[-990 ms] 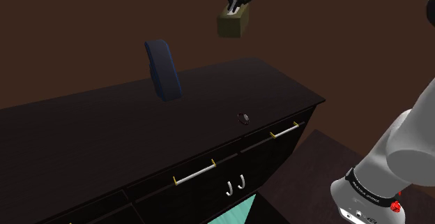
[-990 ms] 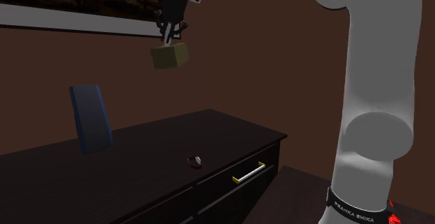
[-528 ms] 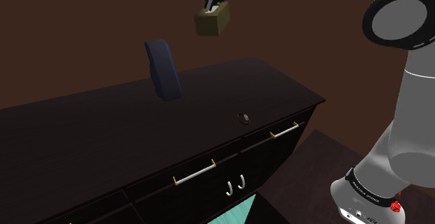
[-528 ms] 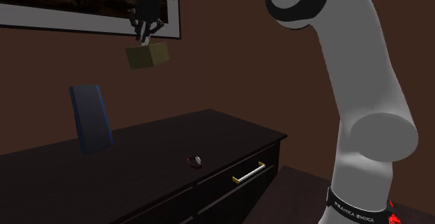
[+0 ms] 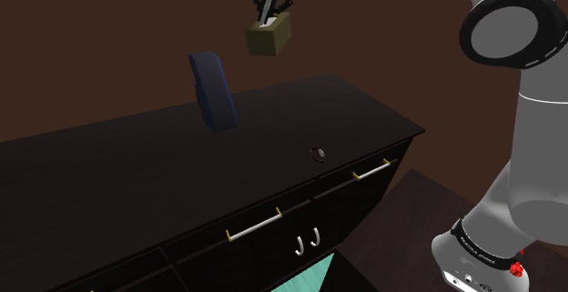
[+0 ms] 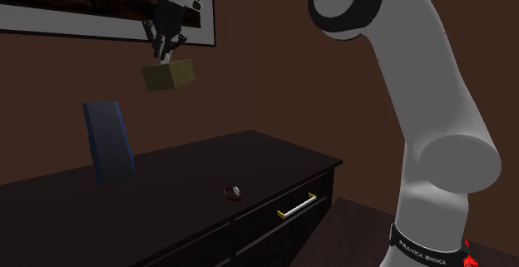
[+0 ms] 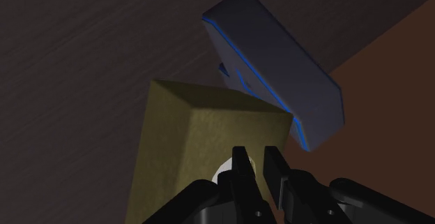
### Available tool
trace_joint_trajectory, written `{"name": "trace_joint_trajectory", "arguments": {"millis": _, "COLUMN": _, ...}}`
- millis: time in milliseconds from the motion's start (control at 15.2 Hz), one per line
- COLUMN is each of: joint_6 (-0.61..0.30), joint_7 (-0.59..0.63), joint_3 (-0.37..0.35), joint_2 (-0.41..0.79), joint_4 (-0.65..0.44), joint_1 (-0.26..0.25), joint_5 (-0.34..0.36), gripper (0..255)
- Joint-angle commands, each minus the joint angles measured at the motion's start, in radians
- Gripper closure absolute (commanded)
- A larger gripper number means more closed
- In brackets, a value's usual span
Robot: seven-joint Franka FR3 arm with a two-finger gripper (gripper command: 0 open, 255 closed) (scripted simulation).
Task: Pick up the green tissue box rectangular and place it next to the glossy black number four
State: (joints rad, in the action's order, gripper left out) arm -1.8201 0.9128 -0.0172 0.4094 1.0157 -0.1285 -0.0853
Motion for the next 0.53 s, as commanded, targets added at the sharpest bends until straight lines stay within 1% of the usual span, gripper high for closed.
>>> {"name": "trace_joint_trajectory", "arguments": {"millis": 0, "joint_6": -0.048, "joint_7": -0.004, "joint_3": 0.0, "joint_2": -0.028, "joint_4": 0.076, "joint_1": 0.0, "joint_5": -0.002, "gripper": 255}}
{"name": "trace_joint_trajectory", "arguments": {"millis": 462, "joint_6": -0.166, "joint_7": -0.015, "joint_3": 0.0, "joint_2": -0.072, "joint_4": 0.237, "joint_1": 0.0, "joint_5": -0.006, "gripper": 255}}
